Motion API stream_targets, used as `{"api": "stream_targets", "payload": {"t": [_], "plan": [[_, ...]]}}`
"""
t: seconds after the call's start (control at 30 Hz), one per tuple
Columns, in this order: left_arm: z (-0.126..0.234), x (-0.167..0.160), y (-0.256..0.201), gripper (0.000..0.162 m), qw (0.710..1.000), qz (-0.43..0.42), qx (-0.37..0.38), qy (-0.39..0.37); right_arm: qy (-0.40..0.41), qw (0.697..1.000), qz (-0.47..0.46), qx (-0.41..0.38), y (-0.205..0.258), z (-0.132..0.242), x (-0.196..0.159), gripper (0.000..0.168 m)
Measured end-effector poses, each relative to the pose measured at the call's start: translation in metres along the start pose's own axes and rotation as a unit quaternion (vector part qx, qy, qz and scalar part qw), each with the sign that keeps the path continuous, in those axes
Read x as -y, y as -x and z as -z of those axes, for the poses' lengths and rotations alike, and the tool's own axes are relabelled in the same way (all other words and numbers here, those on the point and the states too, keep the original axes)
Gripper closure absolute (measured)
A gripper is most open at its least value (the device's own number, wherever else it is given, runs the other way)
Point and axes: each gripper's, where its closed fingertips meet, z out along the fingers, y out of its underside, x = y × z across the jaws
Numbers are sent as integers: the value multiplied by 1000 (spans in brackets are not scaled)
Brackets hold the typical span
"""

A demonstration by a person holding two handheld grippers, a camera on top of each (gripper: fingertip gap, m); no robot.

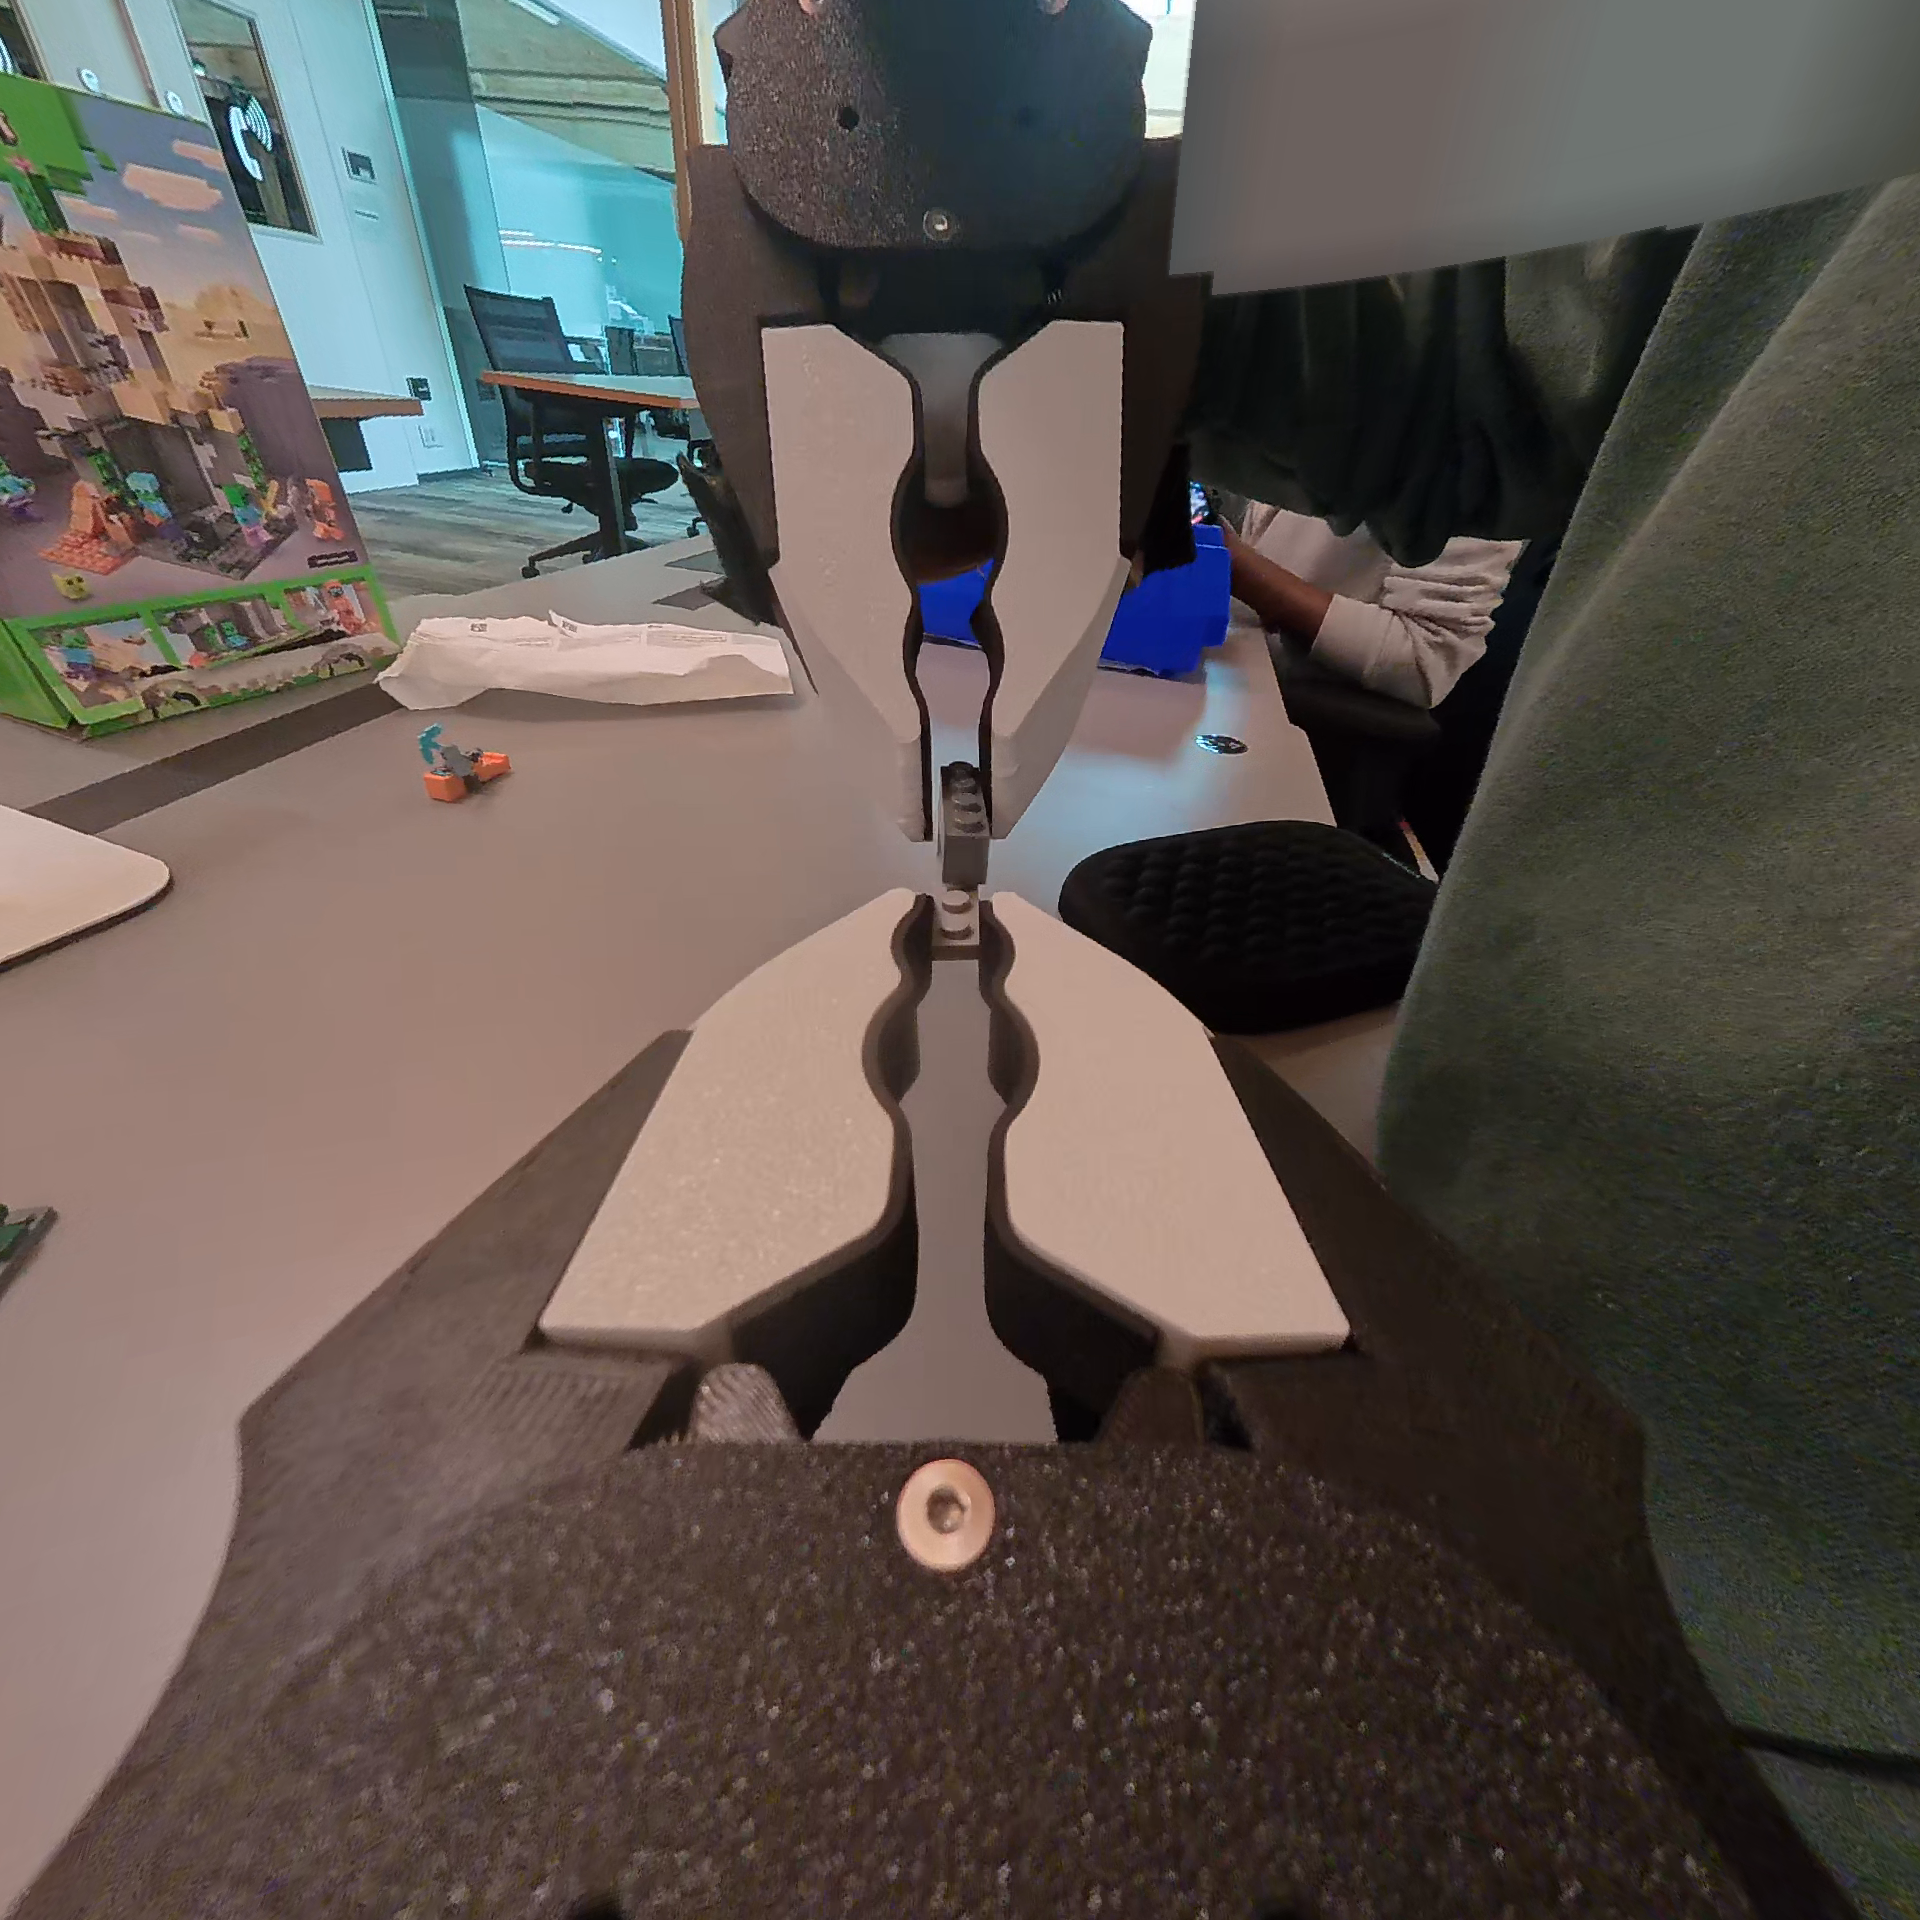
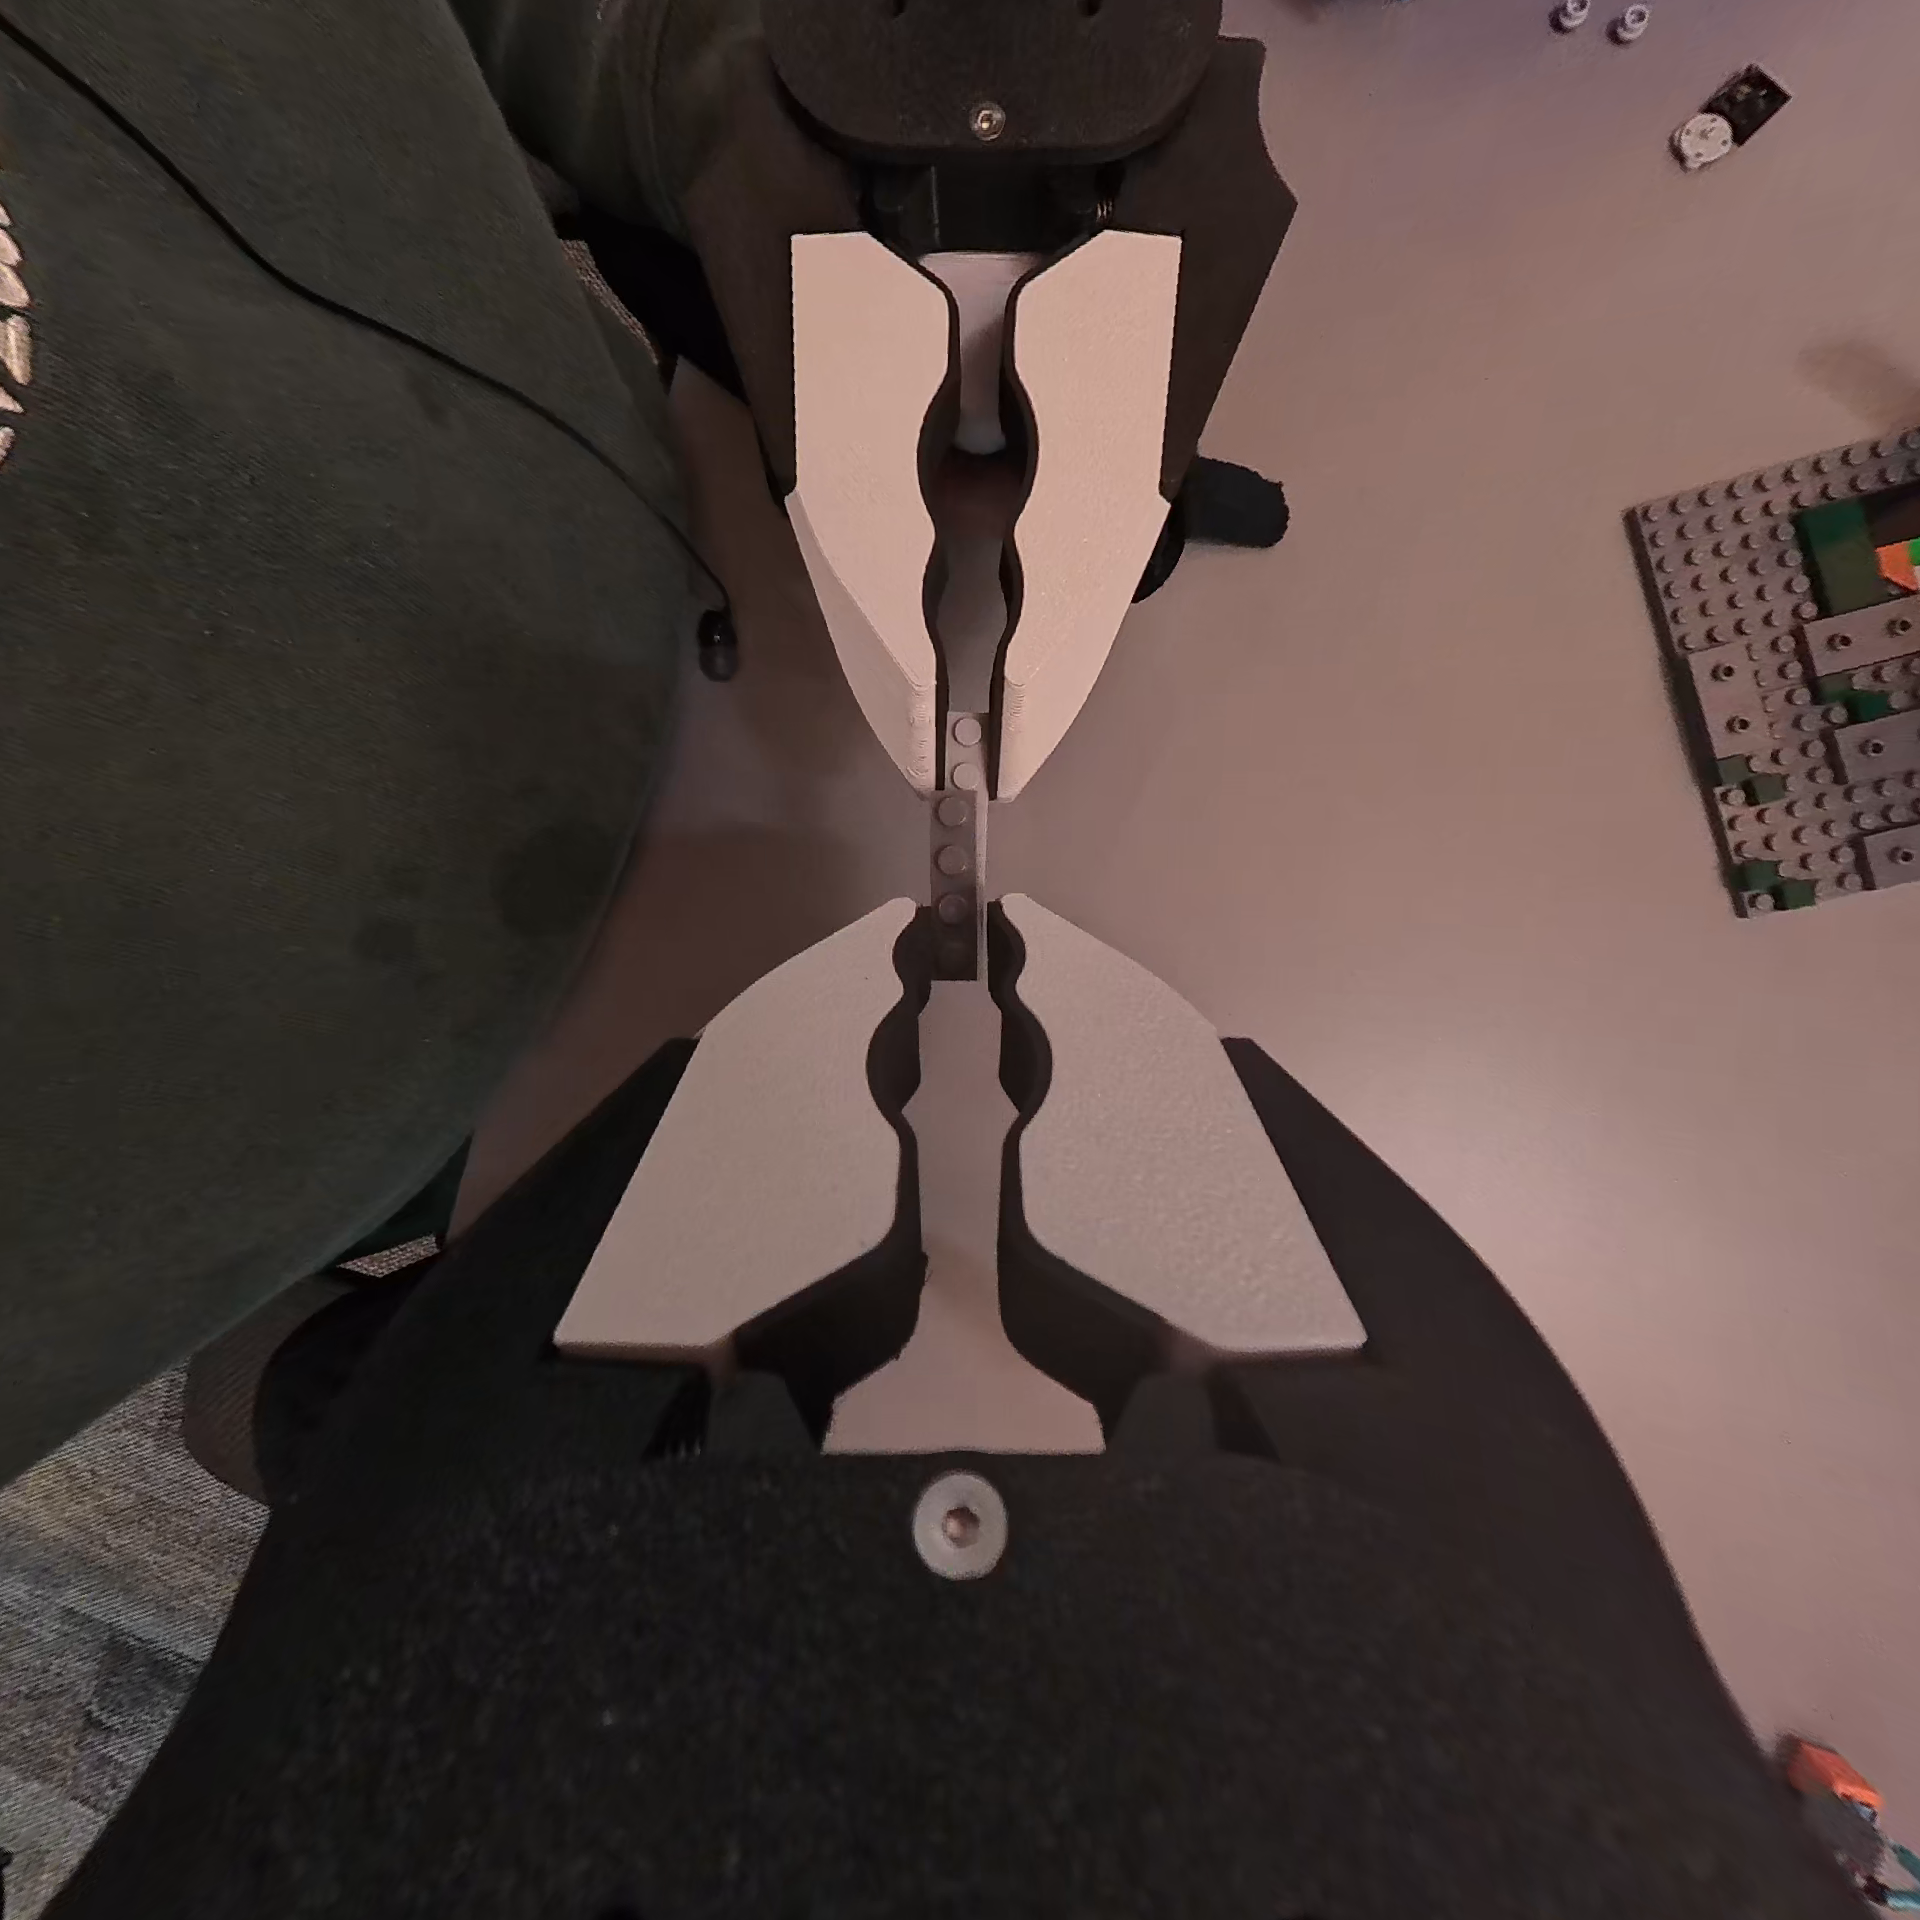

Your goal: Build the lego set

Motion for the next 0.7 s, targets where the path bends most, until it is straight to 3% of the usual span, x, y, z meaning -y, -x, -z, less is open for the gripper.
{"api": "stream_targets", "payload": {"t": [0.27,0.47,0.57,0.7], "plan": [[0,-1,-1,154,1000,0,-2,2,-29,999,-23,16,2,10,3,152],[-1,-2,0,154,1000,6,-4,3,-106,980,-155,62,-4,21,-7,145],[-1,-2,0,154,1000,13,-6,1,-170,941,-268,121,-4,19,-12,133],[-1,-2,0,154,1000,12,-6,3,-271,853,-397,202,0,8,-9,114]]}}
